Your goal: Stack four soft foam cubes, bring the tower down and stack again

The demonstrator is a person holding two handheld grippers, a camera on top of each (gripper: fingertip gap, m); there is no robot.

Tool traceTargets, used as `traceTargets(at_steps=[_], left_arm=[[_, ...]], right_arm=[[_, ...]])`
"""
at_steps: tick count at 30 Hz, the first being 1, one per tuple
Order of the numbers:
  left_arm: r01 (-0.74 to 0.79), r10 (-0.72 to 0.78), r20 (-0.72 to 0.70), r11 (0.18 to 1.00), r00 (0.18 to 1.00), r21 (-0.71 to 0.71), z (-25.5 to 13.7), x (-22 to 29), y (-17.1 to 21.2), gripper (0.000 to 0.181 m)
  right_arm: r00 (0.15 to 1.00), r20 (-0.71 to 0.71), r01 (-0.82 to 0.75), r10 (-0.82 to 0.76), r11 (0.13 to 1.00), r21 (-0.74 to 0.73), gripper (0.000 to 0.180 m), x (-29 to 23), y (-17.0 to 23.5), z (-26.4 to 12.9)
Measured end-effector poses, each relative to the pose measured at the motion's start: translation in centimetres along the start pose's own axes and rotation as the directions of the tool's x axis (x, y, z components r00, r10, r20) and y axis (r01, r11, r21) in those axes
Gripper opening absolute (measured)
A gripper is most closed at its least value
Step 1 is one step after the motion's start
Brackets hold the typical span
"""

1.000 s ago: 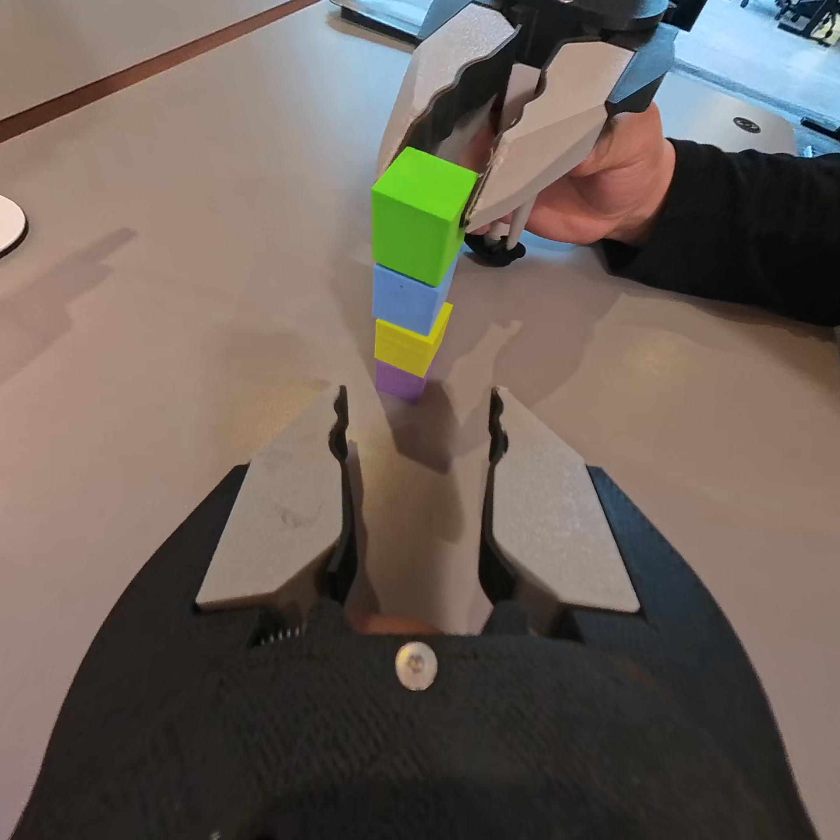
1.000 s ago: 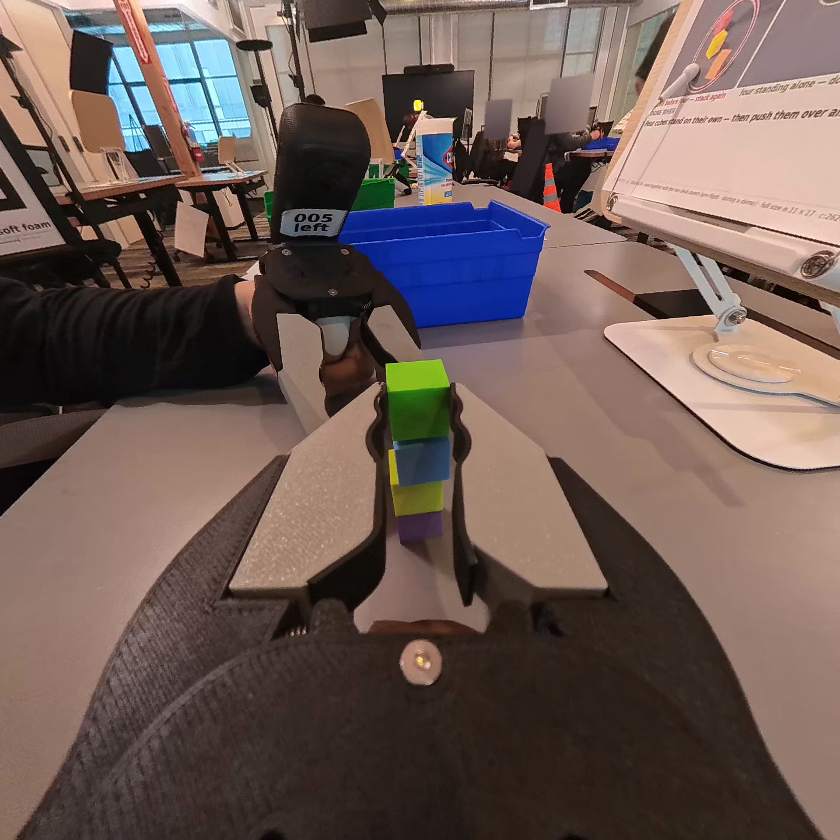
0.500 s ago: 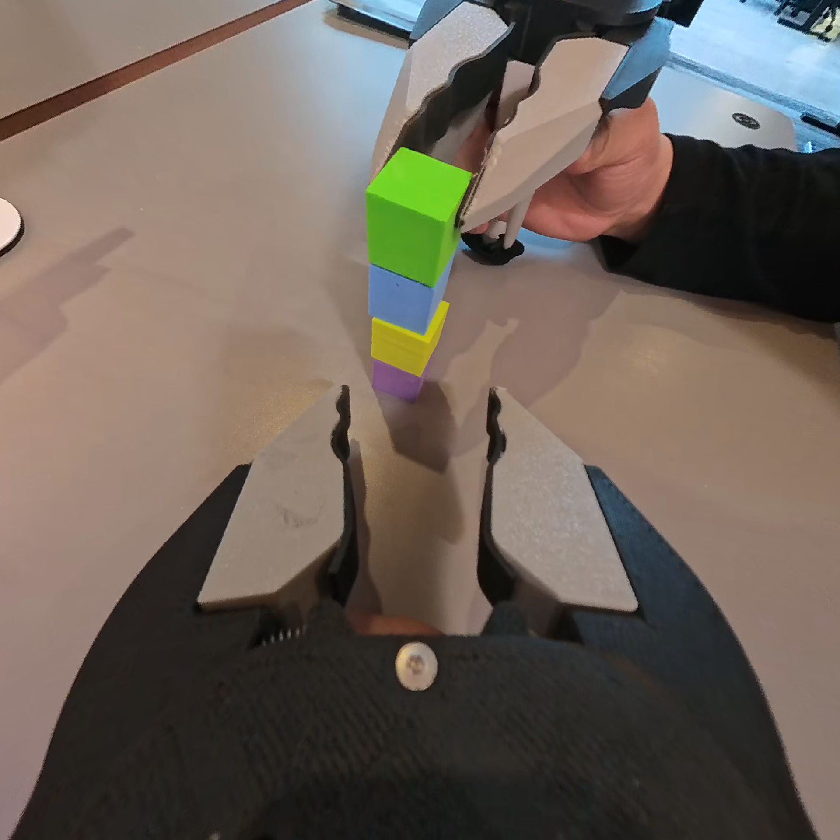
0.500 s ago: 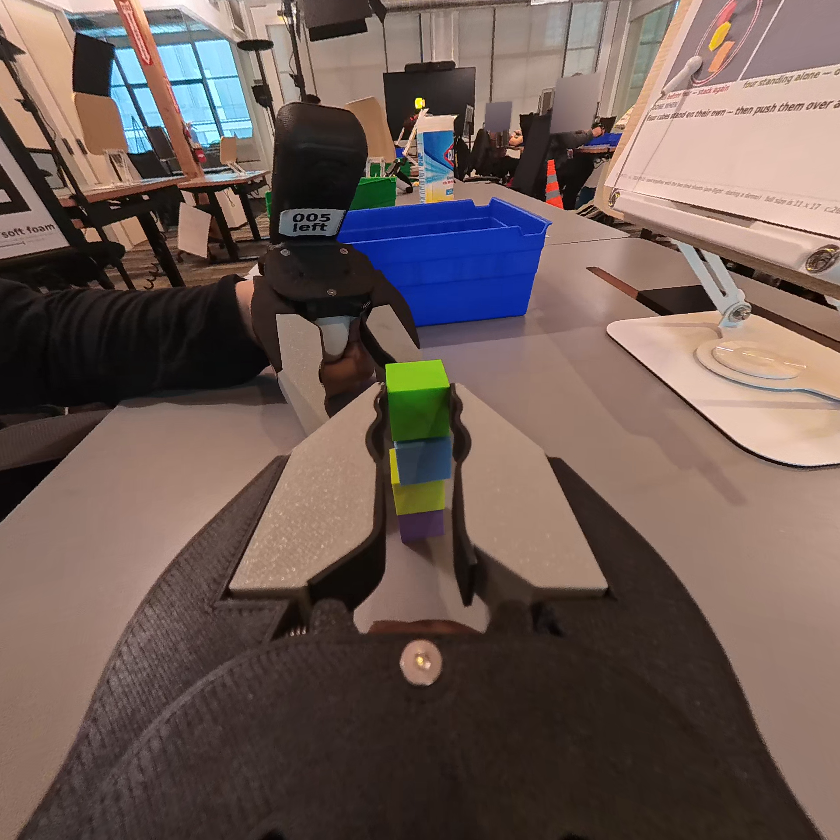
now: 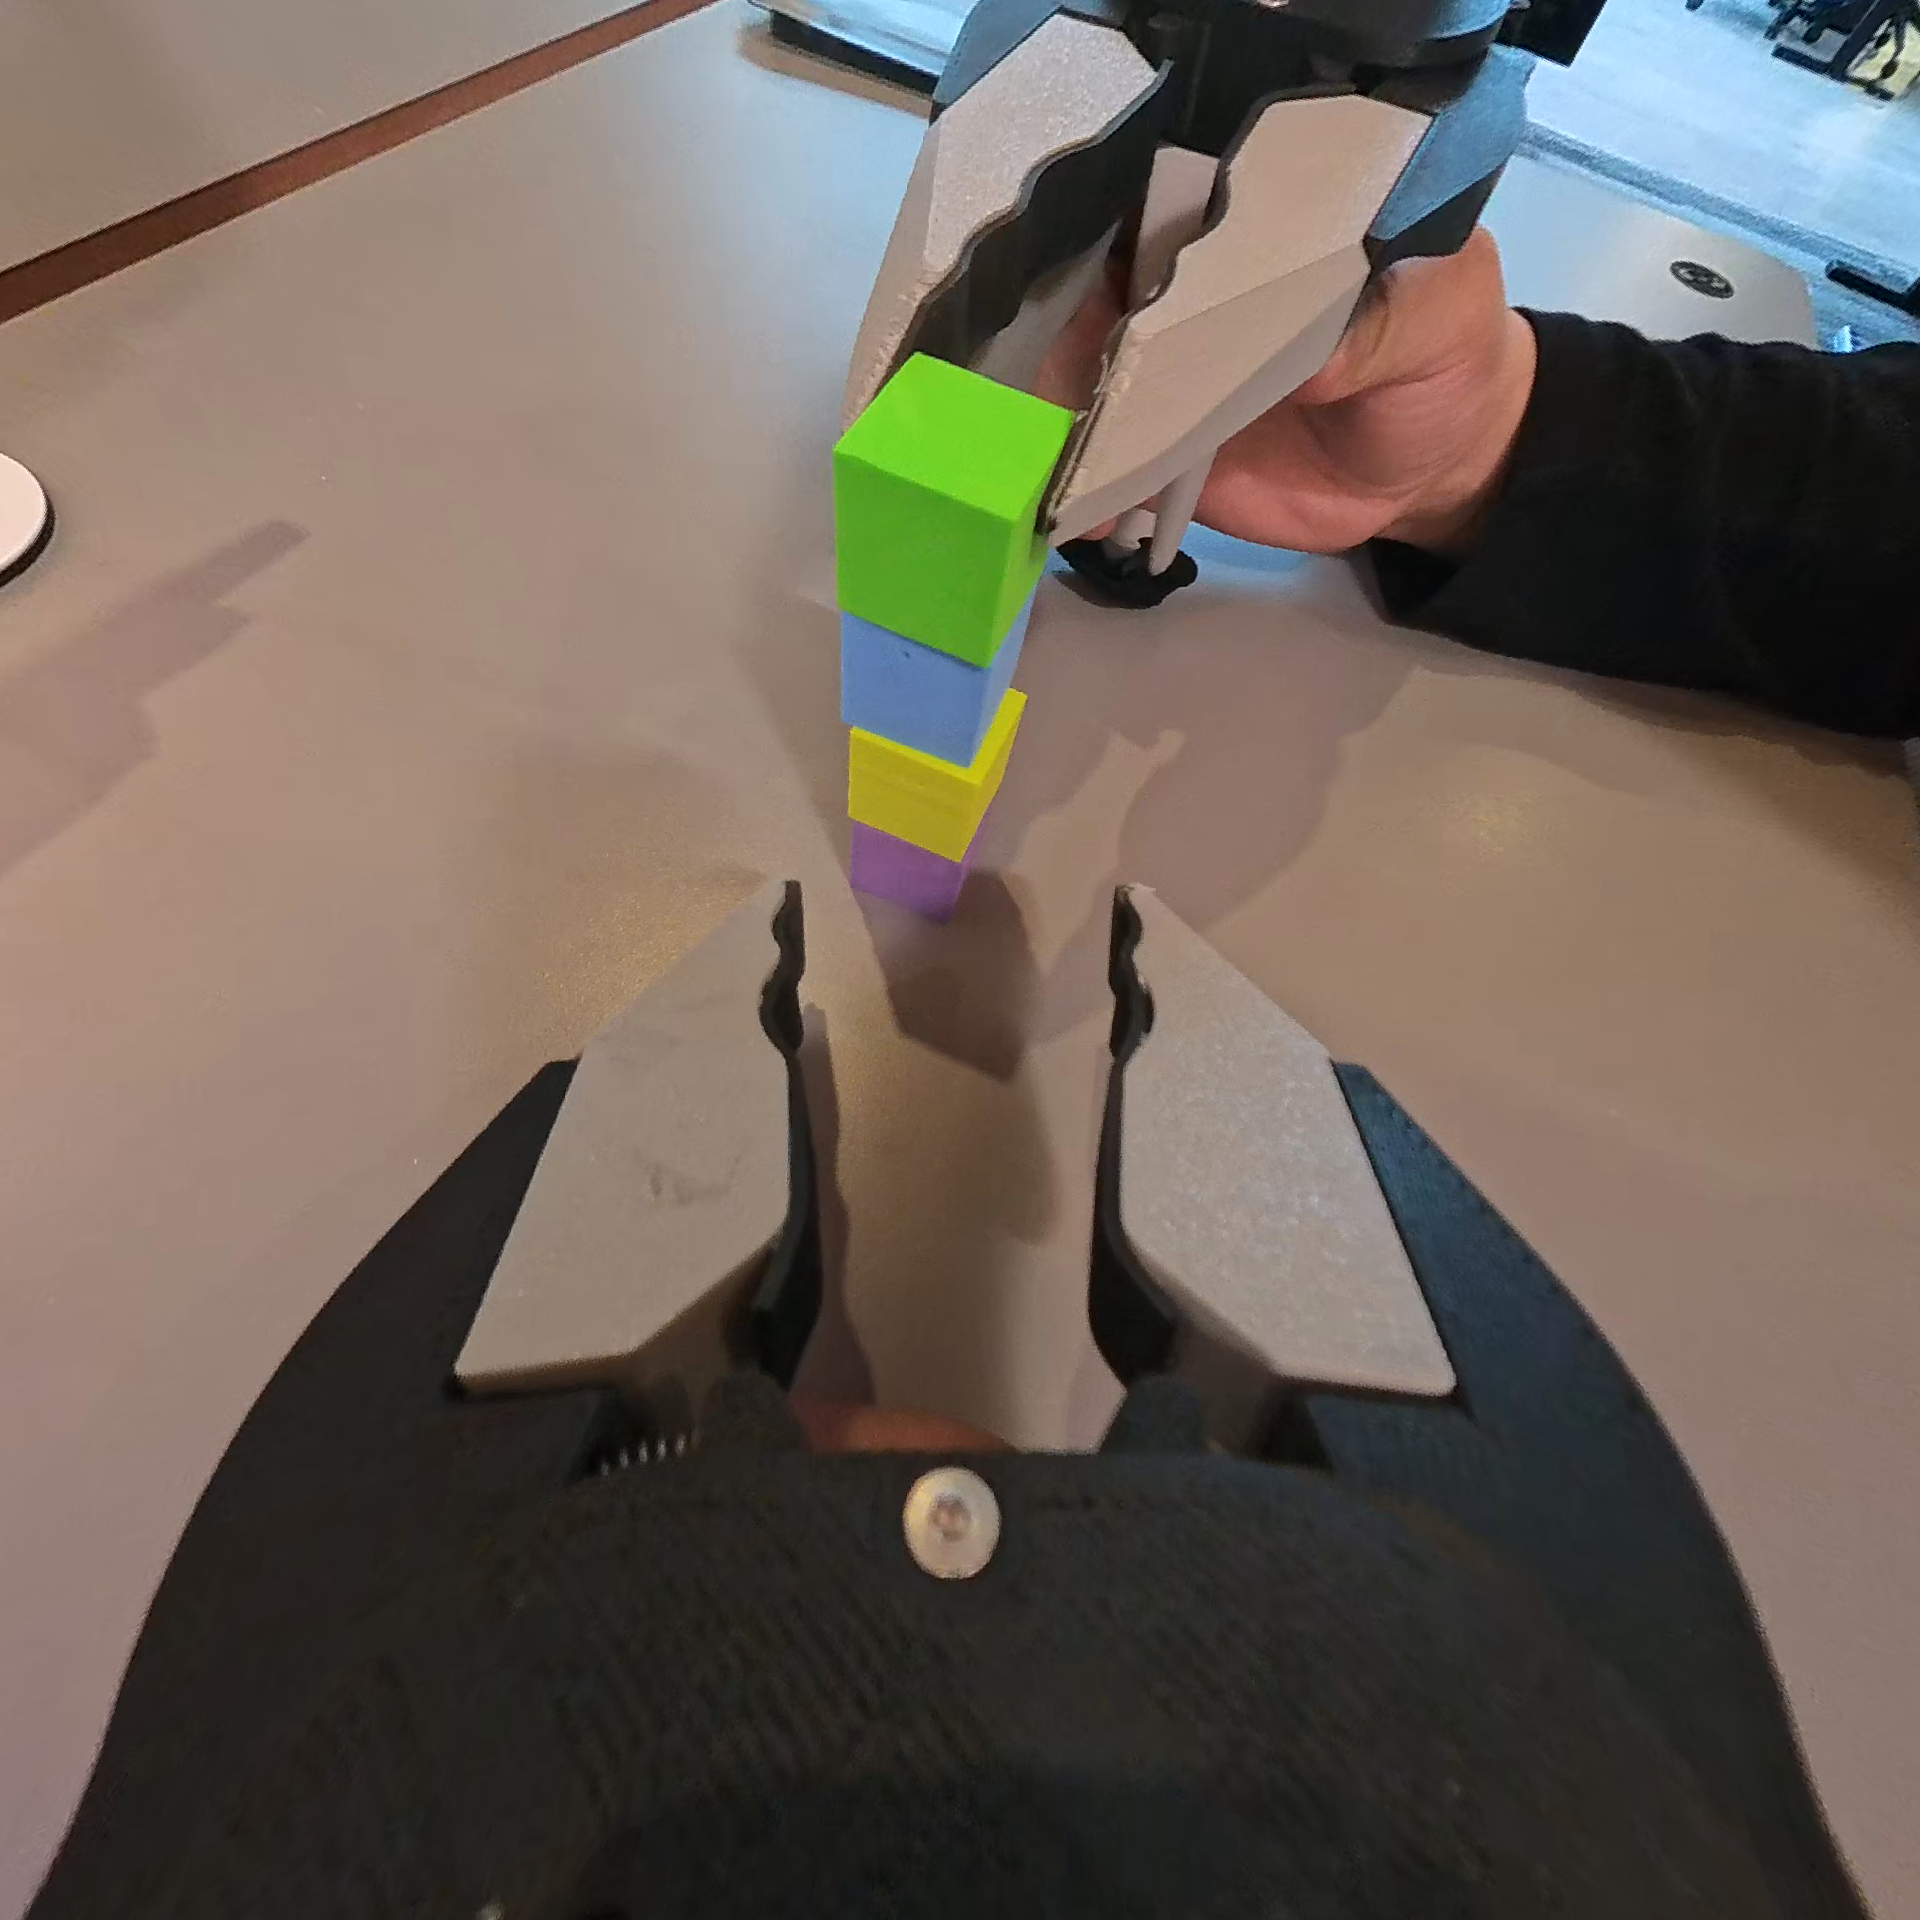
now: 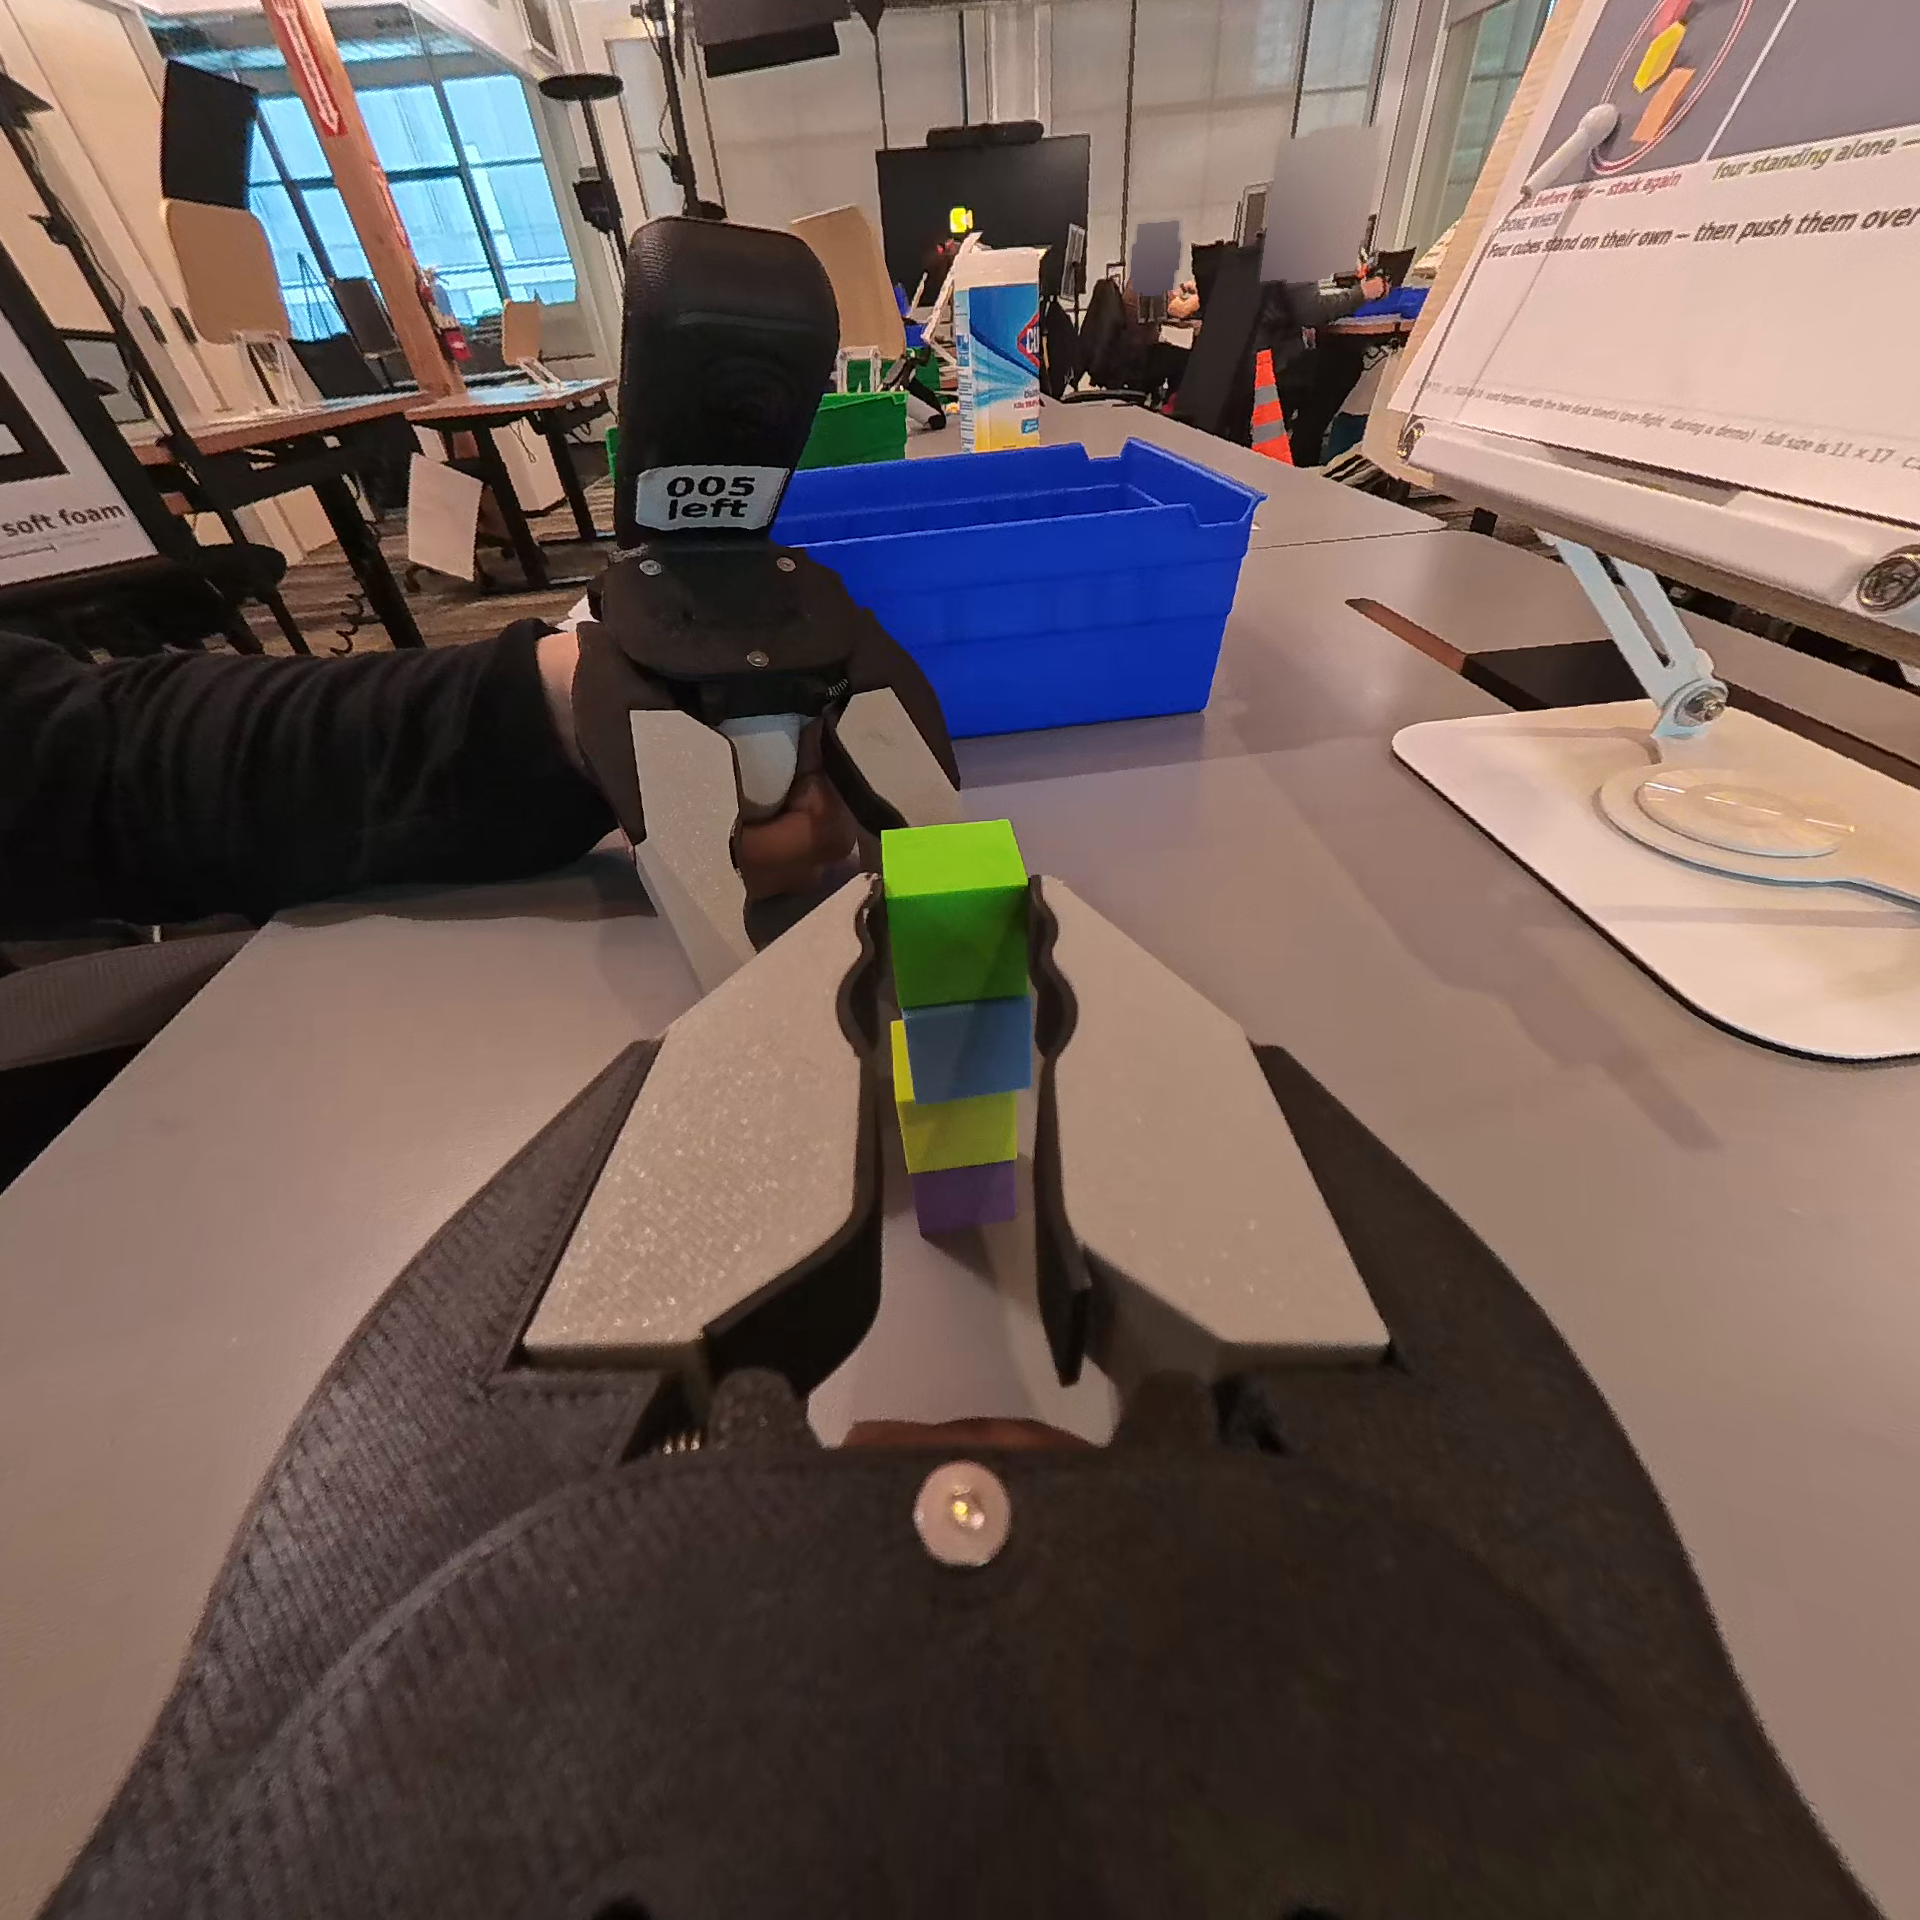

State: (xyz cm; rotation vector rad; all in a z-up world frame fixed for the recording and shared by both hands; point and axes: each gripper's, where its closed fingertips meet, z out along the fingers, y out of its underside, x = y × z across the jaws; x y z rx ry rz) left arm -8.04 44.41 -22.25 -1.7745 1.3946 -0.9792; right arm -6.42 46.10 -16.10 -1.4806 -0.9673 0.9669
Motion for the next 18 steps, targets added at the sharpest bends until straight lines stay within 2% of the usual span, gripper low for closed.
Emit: traceTargets(at_steps=[4,7,10,18], left_arm=[[0.003,-0.003,-0.003,1.000,1.000,-0.005,0.04,0.04,0.07,0.058],[0.002,-0.002,-0.003,1.000,1.000,-0.006,0.05,0.05,0.08,0.058],[0.003,-0.003,-0.003,1.000,1.000,-0.005,0.05,0.04,0.07,0.057],[-0.002,0.002,-0.005,1.000,1.000,-0.006,0.07,0.12,0.05,0.056]], right_arm=[[1.000,0.018,-0.022,0.022,1.000,0.017,0.024,-0.12,-0.20,-0.19],[0.998,0.027,-0.055,0.054,0.997,0.048,0.031,0.01,-0.60,-0.47],[0.998,0.023,-0.058,0.057,0.997,0.053,0.024,0.10,-0.65,-0.52],[0.999,0.019,-0.051,0.050,0.997,0.051,0.029,0.08,-0.64,-0.48]])
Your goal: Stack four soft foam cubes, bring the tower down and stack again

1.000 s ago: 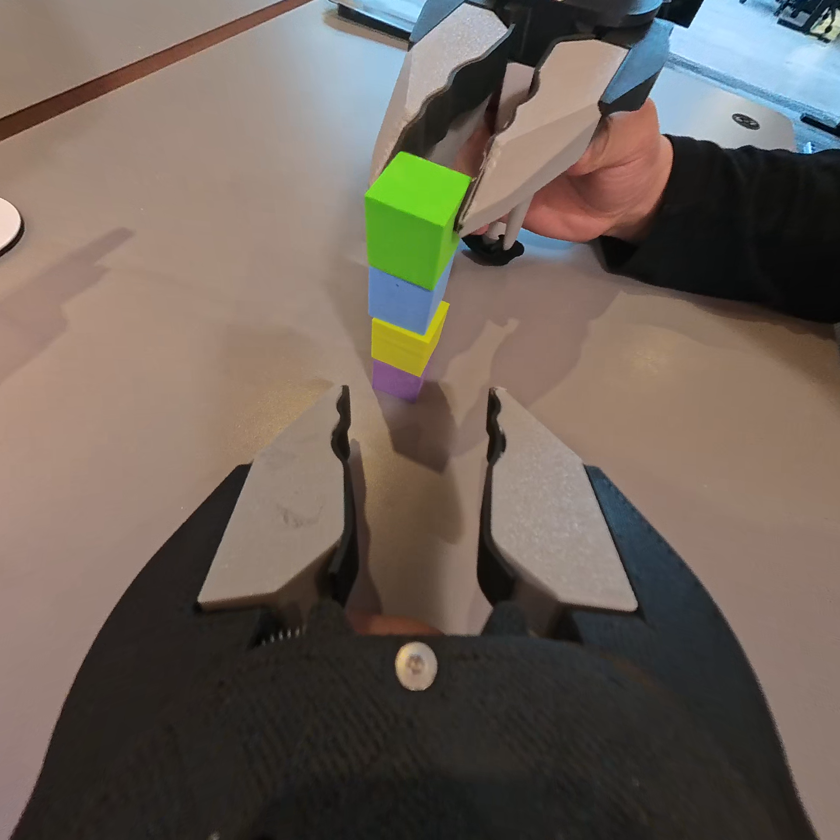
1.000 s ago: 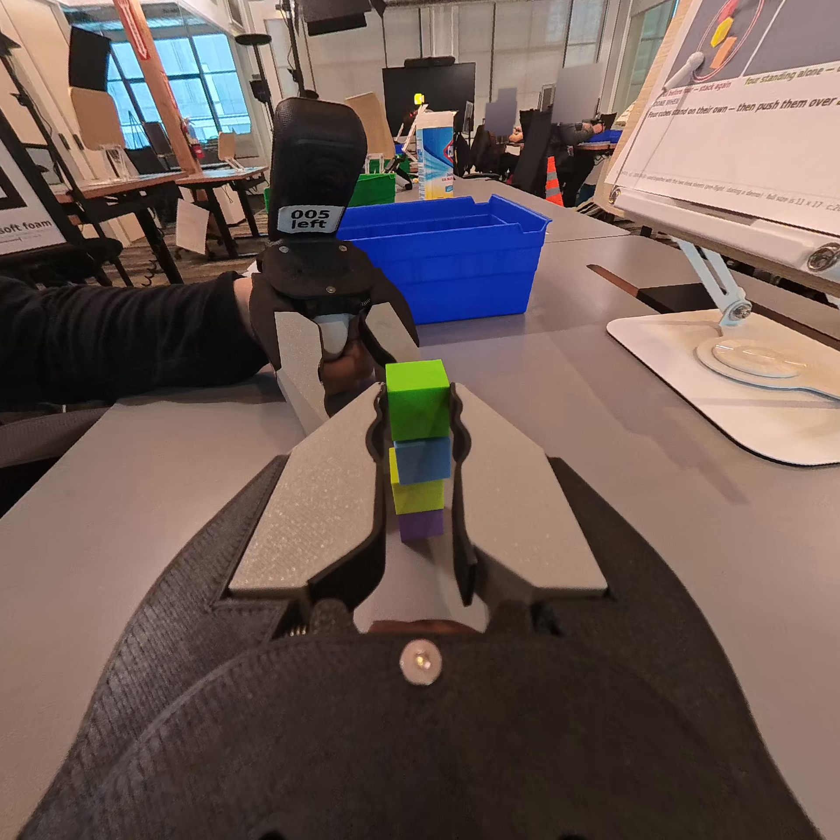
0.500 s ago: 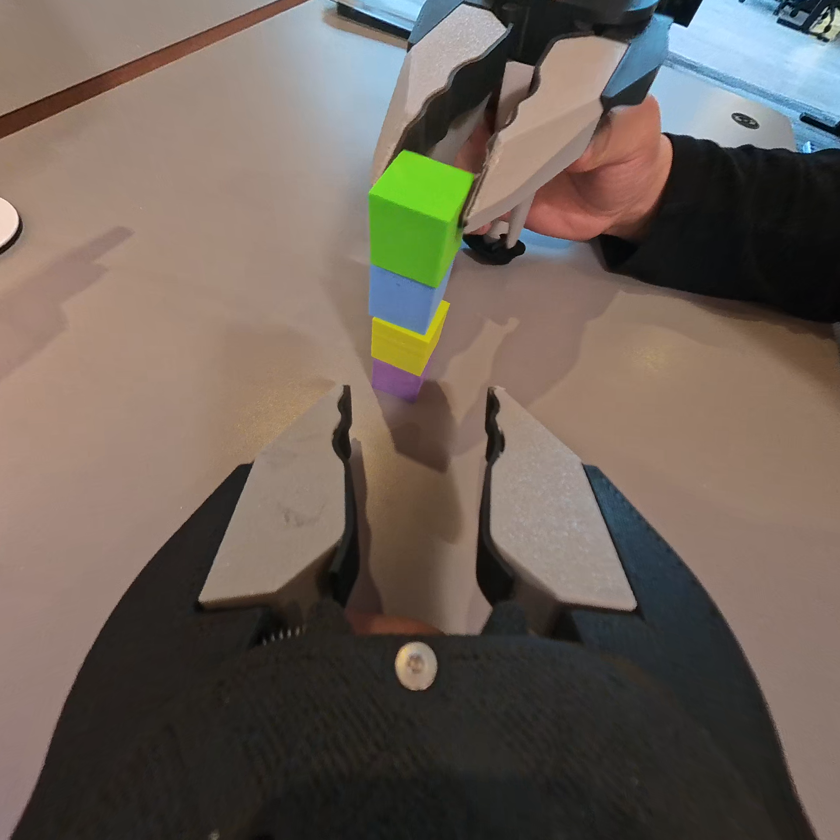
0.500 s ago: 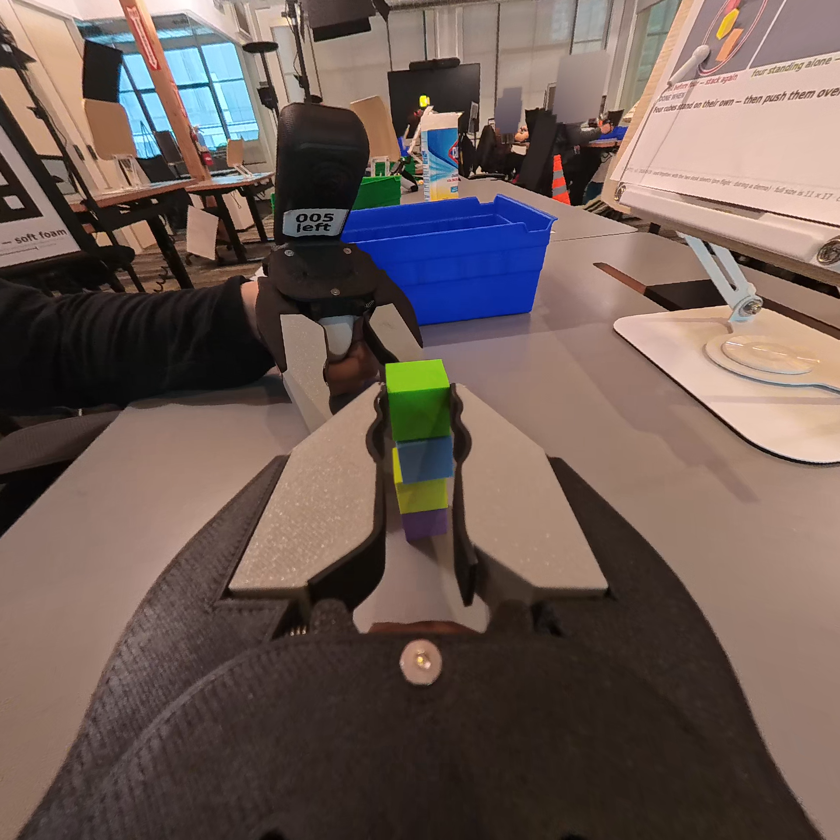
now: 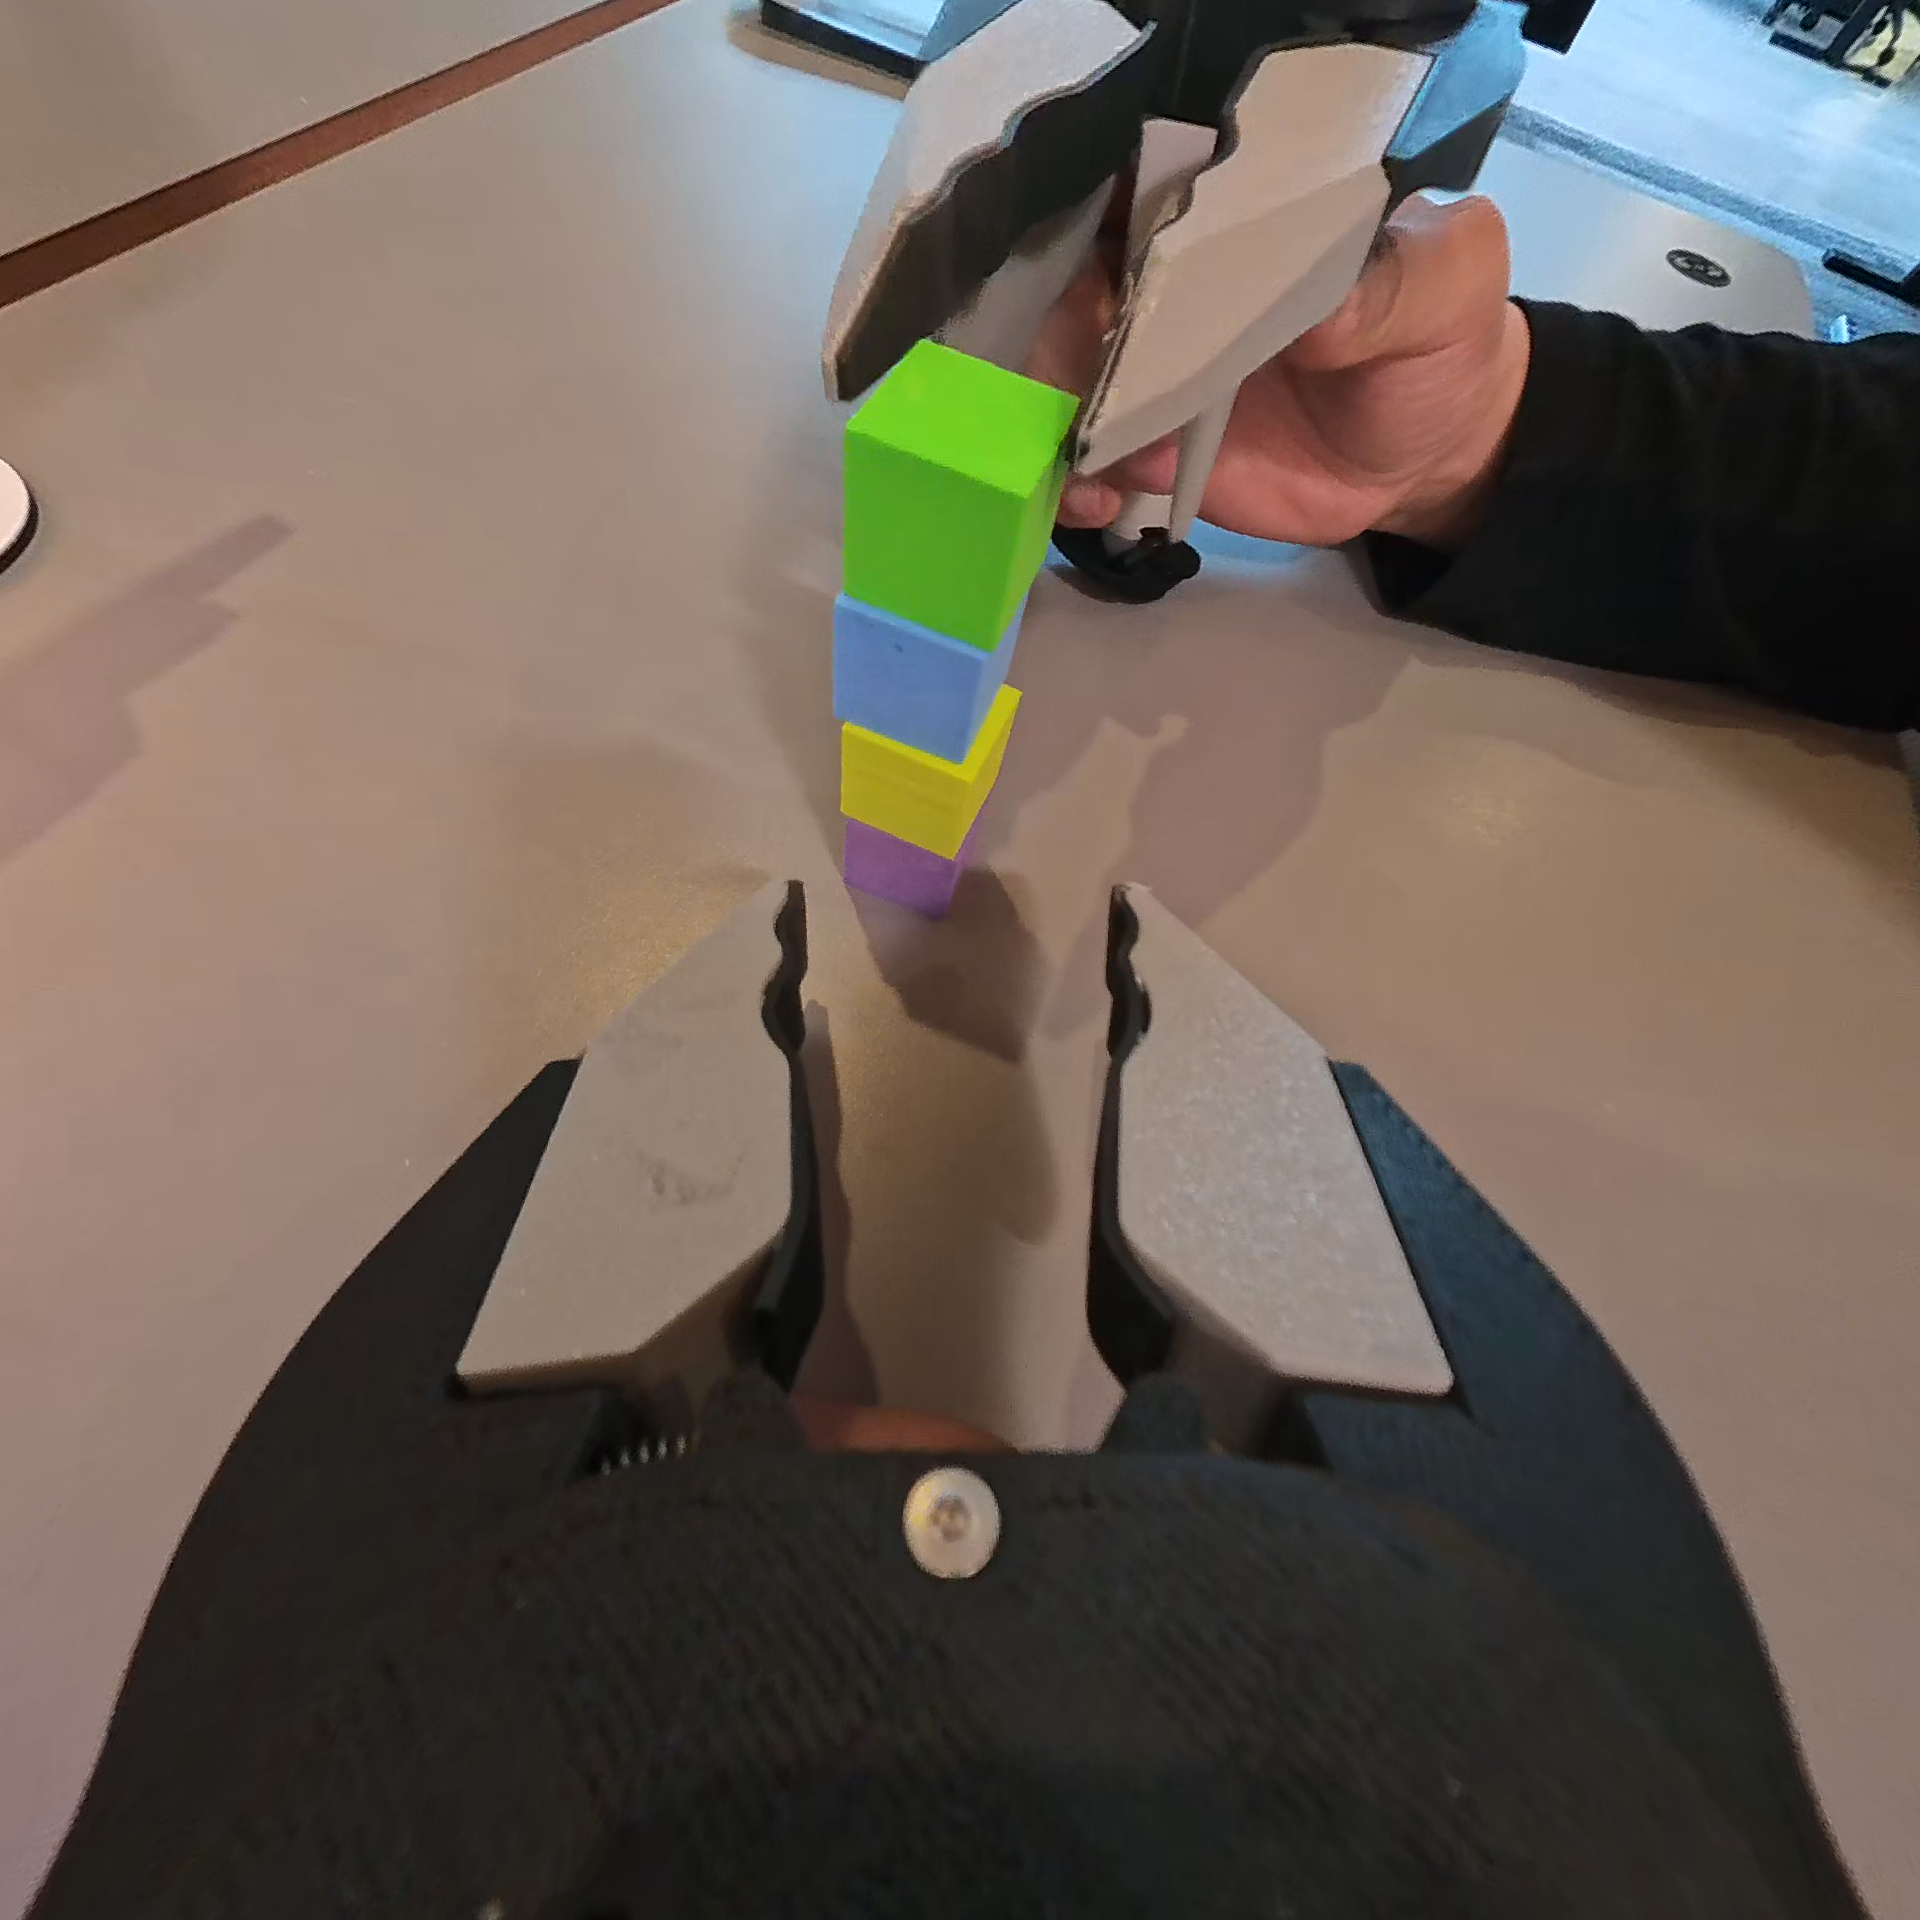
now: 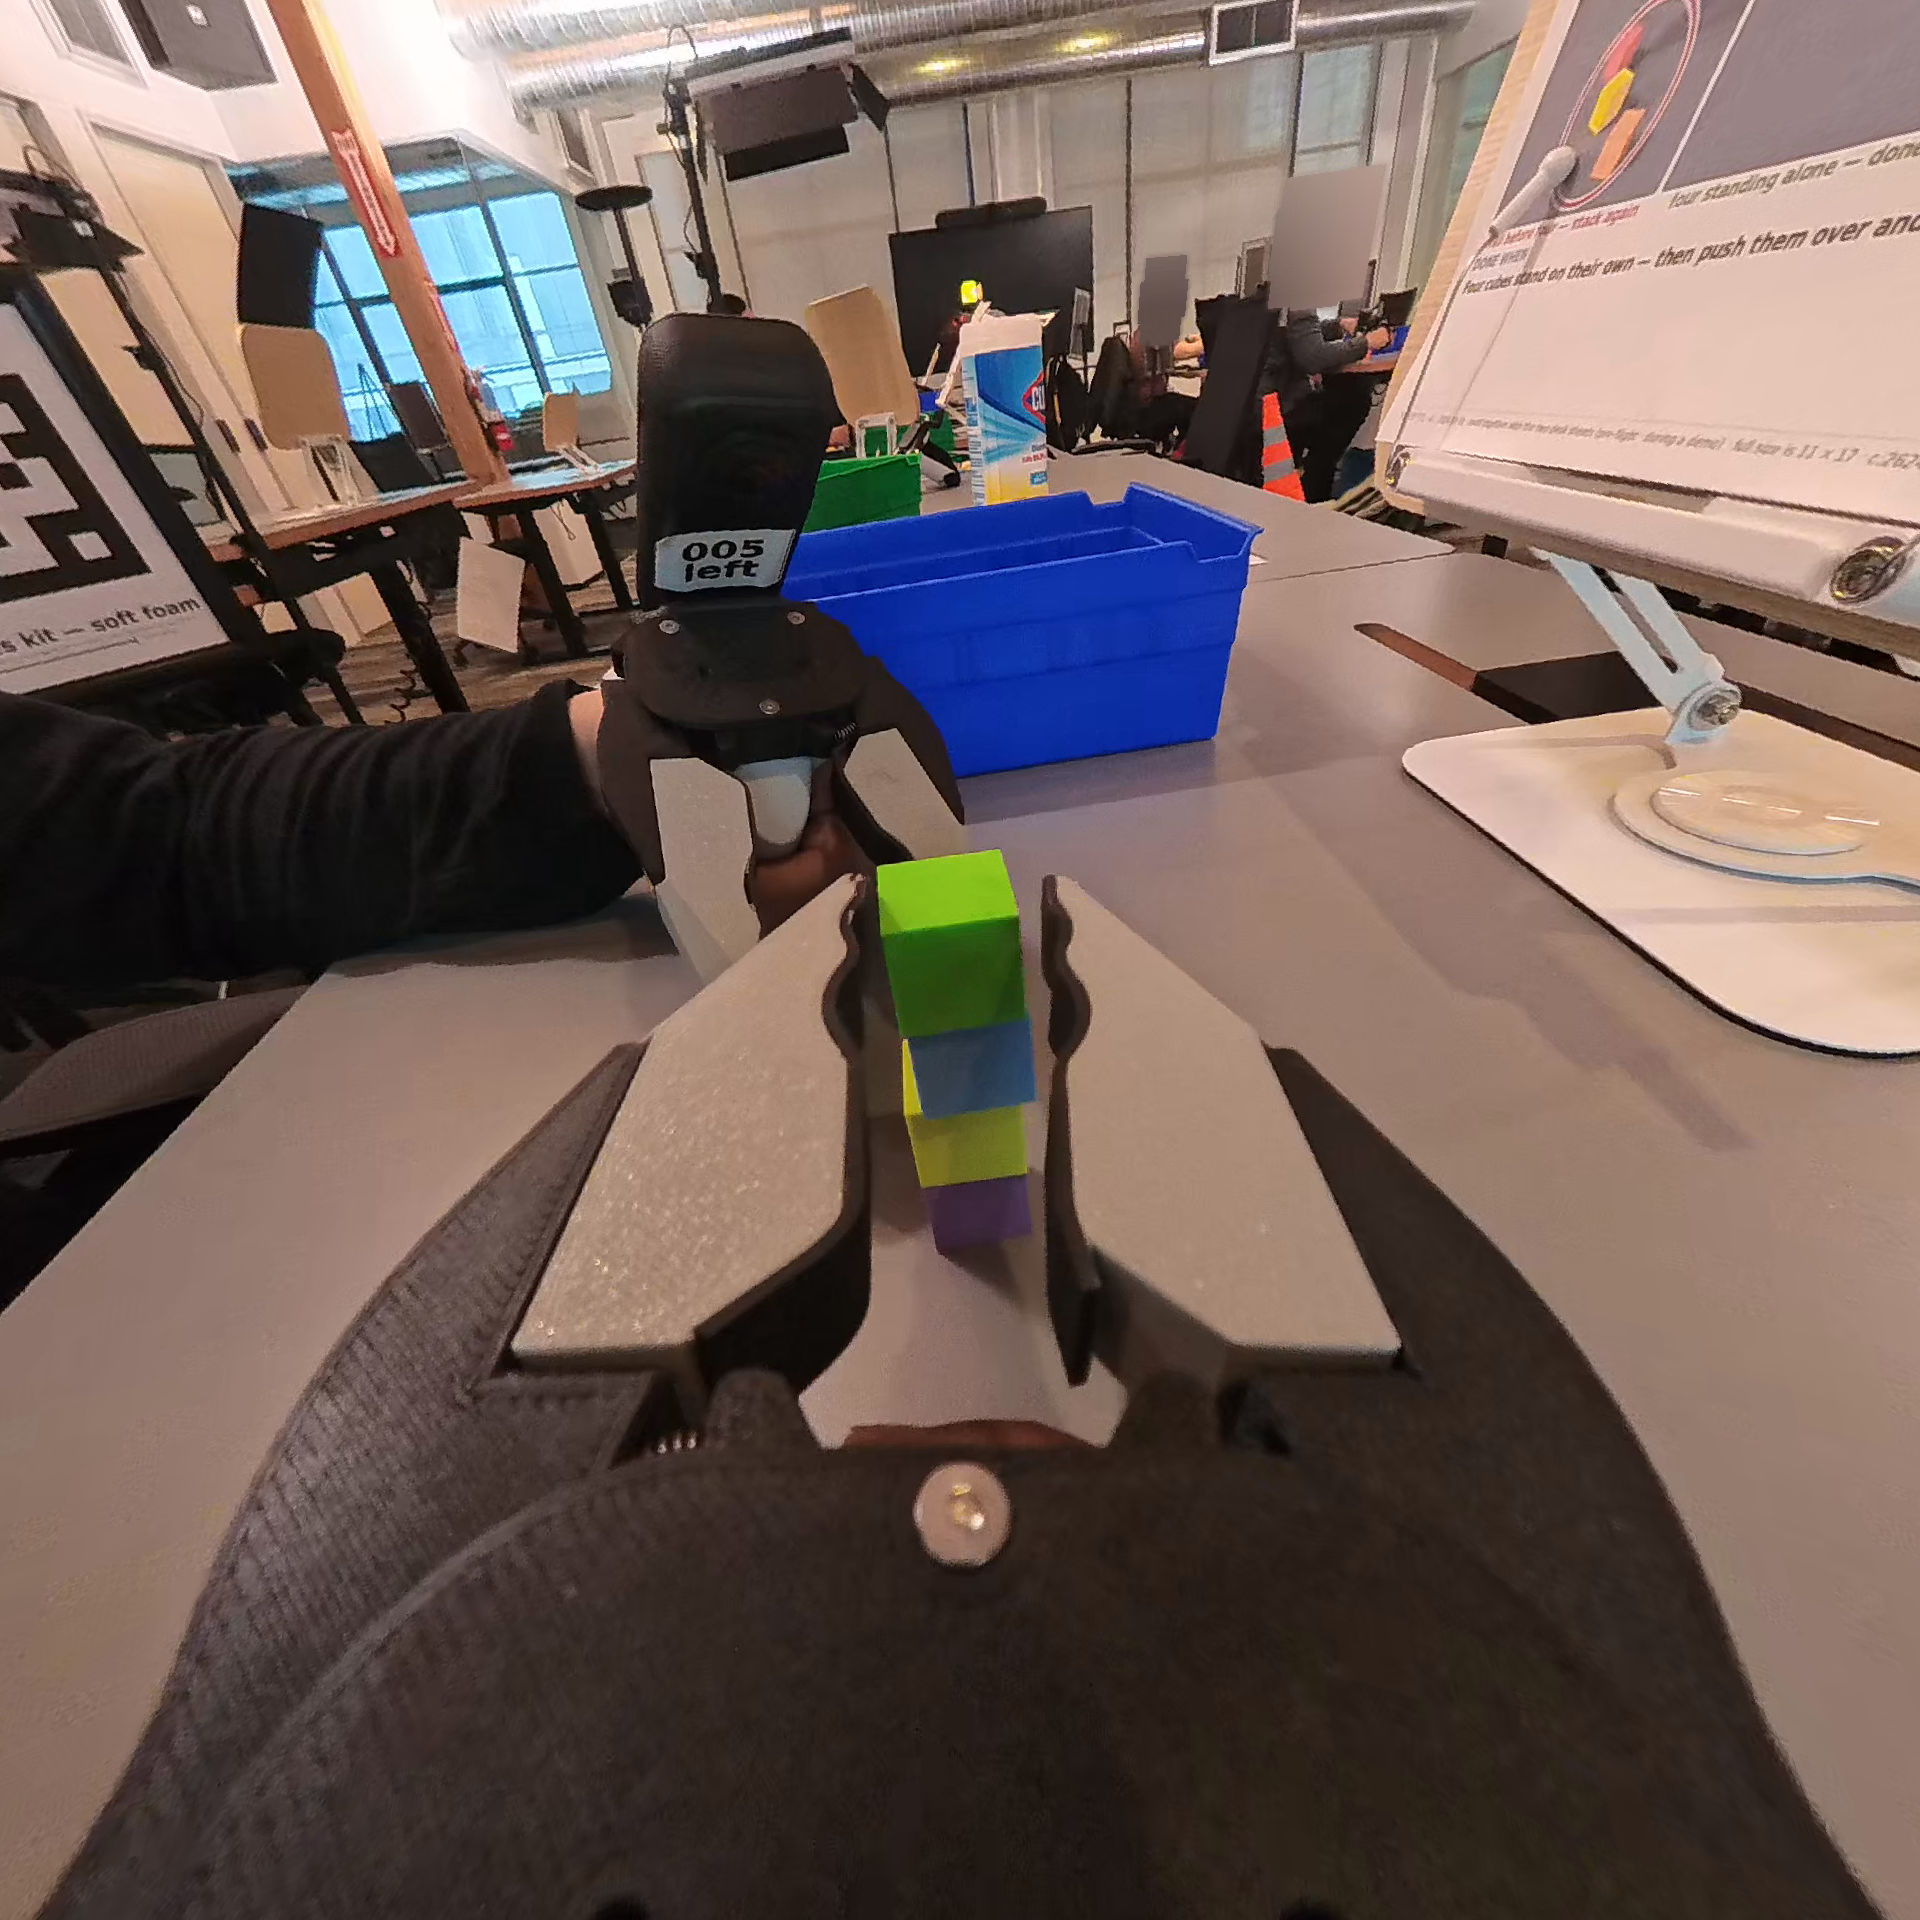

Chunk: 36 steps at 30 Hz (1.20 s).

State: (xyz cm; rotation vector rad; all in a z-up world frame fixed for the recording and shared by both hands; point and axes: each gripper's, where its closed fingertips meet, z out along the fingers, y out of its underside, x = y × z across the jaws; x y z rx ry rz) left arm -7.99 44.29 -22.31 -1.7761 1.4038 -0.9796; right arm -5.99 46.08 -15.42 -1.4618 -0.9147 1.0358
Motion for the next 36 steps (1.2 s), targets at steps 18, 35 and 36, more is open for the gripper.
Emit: traceTargets(at_steps=[18,35,36], left_arm=[[-0.003,0.003,0.001,1.000,1.000,-0.002,0.1,0.0,0.0,0.054],[-0.081,0.054,0.129,0.972,0.990,0.221,-1.7,-0.9,-3.9,0.003],[-0.085,0.056,0.136,0.972,0.989,0.220,-1.7,-0.9,-4.0,0.002]], right_arm=[[1.000,-0.001,-0.019,0.019,1.000,-0.002,0.038,0.1,0.0,-0.1],[0.998,-0.057,0.024,-0.036,0.978,-0.206,0.000,1.0,2.9,-2.0],[0.997,-0.059,0.029,-0.042,0.976,-0.215,0.000,1.0,3.0,-1.9]])
